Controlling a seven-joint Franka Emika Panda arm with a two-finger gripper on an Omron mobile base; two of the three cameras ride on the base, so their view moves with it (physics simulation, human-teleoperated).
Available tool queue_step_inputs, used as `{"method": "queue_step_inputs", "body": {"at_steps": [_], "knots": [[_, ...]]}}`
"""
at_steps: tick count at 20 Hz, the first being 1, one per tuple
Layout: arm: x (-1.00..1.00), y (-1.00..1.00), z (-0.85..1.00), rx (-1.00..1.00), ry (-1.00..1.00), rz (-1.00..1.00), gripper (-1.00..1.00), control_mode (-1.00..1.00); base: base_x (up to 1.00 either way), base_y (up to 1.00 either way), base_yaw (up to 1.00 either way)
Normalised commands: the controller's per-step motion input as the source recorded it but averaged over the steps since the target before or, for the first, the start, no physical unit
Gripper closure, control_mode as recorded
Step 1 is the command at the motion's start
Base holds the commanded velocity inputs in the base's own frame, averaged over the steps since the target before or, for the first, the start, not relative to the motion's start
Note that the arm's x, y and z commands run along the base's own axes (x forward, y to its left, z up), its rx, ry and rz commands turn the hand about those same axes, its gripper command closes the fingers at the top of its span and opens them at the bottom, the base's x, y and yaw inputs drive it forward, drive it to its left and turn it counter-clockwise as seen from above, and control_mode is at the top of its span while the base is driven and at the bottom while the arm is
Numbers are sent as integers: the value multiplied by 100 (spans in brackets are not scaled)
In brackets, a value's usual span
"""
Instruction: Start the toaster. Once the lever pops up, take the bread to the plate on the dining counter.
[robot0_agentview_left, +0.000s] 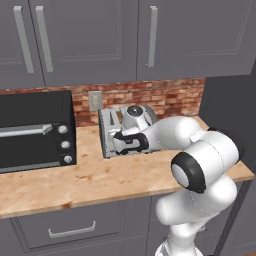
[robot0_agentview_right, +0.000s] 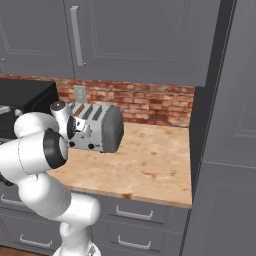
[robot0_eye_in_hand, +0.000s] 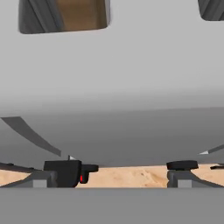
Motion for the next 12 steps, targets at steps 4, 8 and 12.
{"method": "queue_step_inputs", "body": {"at_steps": [4, 8, 12], "knots": [[0, 0, -2, 0, 0, 0, -100, -100, 0, 0, 0], [-19, 0, 19, 0, -1, 0, -100, -100, 0, 0, 0], [-12, 0, 38, 0, -6, 0, -100, -100, 0, 0, 0]]}}
